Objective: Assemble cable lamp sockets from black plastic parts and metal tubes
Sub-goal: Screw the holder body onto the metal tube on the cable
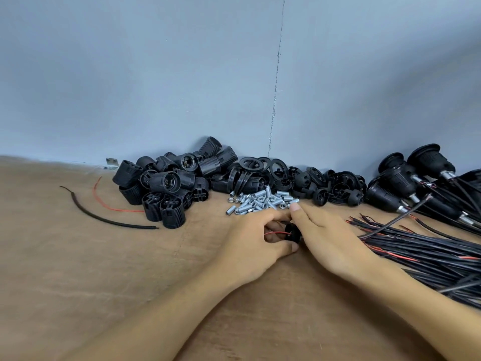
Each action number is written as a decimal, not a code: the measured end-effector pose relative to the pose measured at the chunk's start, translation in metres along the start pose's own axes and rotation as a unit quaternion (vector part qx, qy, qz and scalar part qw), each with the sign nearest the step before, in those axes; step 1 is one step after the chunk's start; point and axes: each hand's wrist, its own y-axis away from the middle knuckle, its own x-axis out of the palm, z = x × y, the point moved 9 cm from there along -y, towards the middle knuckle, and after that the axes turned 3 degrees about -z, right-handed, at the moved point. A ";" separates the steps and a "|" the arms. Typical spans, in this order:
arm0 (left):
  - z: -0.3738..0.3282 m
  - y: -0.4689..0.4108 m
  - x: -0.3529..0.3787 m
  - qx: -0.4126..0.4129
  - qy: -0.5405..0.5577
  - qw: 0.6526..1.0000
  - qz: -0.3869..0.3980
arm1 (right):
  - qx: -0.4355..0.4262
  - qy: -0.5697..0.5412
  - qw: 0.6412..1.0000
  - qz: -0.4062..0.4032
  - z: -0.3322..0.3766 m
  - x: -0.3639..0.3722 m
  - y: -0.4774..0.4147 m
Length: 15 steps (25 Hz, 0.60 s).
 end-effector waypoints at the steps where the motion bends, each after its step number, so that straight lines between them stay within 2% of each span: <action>1: 0.001 0.000 0.001 -0.002 0.004 1.000 0.003 | -0.001 -0.001 1.000 0.006 -0.001 0.002 0.000; 4: -0.002 -0.001 0.002 0.012 0.008 1.000 0.010 | -0.018 -0.002 1.000 0.022 0.001 0.012 0.000; 8: -0.004 -0.001 -0.005 0.034 -0.035 0.999 -0.017 | -0.057 0.008 0.998 0.006 0.004 0.019 0.003; 15: 0.005 -0.006 -0.002 -0.010 -0.021 0.999 -0.030 | -0.063 -0.026 0.993 -0.094 0.007 -0.003 -0.009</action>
